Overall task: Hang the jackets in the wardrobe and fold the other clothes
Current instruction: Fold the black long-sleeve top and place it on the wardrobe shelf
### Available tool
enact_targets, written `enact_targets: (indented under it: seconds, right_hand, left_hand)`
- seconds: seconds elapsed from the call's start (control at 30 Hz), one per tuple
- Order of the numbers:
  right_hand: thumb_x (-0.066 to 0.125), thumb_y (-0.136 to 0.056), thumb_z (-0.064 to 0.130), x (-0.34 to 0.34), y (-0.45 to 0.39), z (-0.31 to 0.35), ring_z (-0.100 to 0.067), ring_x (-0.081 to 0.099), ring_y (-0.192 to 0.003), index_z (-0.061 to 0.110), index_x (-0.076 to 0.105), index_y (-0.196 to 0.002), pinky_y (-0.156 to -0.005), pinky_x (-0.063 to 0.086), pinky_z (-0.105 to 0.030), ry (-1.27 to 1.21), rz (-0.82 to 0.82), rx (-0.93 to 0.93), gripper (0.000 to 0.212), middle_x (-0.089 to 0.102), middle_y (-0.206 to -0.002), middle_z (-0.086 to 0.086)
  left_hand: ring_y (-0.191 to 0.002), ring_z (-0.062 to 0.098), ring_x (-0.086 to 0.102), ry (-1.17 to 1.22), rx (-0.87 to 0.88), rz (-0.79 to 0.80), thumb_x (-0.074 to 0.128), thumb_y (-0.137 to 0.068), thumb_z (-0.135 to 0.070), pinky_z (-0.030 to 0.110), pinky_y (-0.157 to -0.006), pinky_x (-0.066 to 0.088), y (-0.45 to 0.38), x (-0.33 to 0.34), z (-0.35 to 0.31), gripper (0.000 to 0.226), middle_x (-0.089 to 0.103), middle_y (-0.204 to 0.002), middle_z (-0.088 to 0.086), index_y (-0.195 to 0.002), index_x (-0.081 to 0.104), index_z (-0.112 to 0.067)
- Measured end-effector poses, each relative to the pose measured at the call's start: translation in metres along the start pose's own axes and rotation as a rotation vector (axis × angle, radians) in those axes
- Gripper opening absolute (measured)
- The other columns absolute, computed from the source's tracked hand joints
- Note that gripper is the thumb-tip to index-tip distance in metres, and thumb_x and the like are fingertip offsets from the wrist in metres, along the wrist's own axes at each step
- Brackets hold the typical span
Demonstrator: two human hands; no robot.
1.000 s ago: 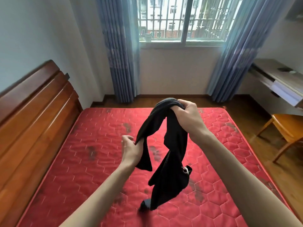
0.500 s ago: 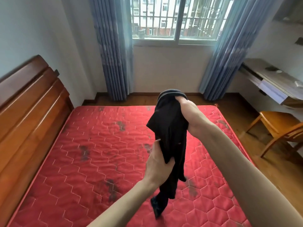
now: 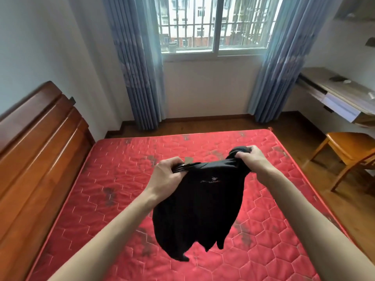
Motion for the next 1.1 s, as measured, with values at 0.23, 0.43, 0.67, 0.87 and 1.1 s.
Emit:
enact_targets:
  seconds: [0.23, 0.43, 0.67, 0.87, 1.1]
  right_hand:
    - [0.068, -0.092, 0.035, 0.02, 0.013, -0.021, -0.025, 0.062, -0.122, 0.019, 0.06, -0.129, -0.106, 0.049, -0.044, 0.693, 0.231, -0.181, 0.041, 0.064, -0.126, -0.002]
    - [0.067, -0.098, 0.013, 0.047, 0.062, 0.045, -0.016, 0.065, -0.126, 0.021, 0.066, -0.128, -0.109, 0.051, -0.034, 0.059, 0.813, -0.591, 0.031, 0.071, -0.127, 0.001]
    - [0.074, -0.093, 0.033, 0.068, 0.06, 0.053, -0.009, 0.063, -0.07, 0.022, 0.067, -0.096, -0.066, 0.053, -0.037, 0.45, 0.419, -0.968, 0.013, 0.067, -0.079, 0.01]
    - [0.066, -0.093, 0.061, 0.062, 0.057, 0.054, -0.004, 0.054, -0.055, 0.034, 0.048, -0.08, -0.055, 0.037, -0.021, 0.657, 0.267, -1.037, 0.034, 0.054, -0.06, 0.015]
    - [0.075, -0.095, 0.04, 0.053, 0.059, 0.061, -0.011, 0.046, -0.053, 0.035, 0.058, -0.096, -0.056, 0.041, -0.021, 0.44, 0.425, -0.993, 0.017, 0.053, -0.06, 0.011]
  left_hand:
    - [-0.08, 0.014, 0.069, -0.376, 0.153, 0.033, 0.073, -0.088, -0.025, 0.044, -0.079, 0.057, -0.02, -0.023, -0.052, 0.01, 0.072, -0.076, -0.01, -0.078, 0.072, -0.024]
    - [-0.07, 0.014, 0.062, -0.602, 0.271, -0.032, 0.069, -0.087, -0.034, 0.032, -0.062, 0.045, -0.029, -0.022, -0.061, 0.026, 0.065, -0.068, -0.012, -0.066, 0.055, -0.035]
    - [-0.056, 0.009, 0.053, -0.717, 0.304, -0.127, 0.054, -0.074, -0.072, 0.028, -0.054, 0.035, -0.028, -0.047, -0.057, 0.049, 0.055, -0.055, -0.01, -0.061, 0.049, -0.025]
    - [-0.062, 0.006, 0.055, -0.788, 0.265, -0.02, 0.077, -0.078, -0.061, 0.029, -0.058, 0.035, -0.03, -0.074, -0.051, 0.043, 0.059, -0.062, -0.011, -0.066, 0.052, -0.028]
    - [-0.068, 0.017, 0.058, -0.85, 0.267, 0.031, 0.076, -0.083, -0.048, 0.032, -0.063, 0.037, -0.035, -0.087, -0.052, 0.04, 0.059, -0.065, -0.008, -0.065, 0.047, -0.027]
Point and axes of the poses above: each hand's wrist, its own y-axis away from the middle knuckle, its own x-axis out of the palm, z = x × y, the point moved 2 cm from there along -y, towards the middle knuckle
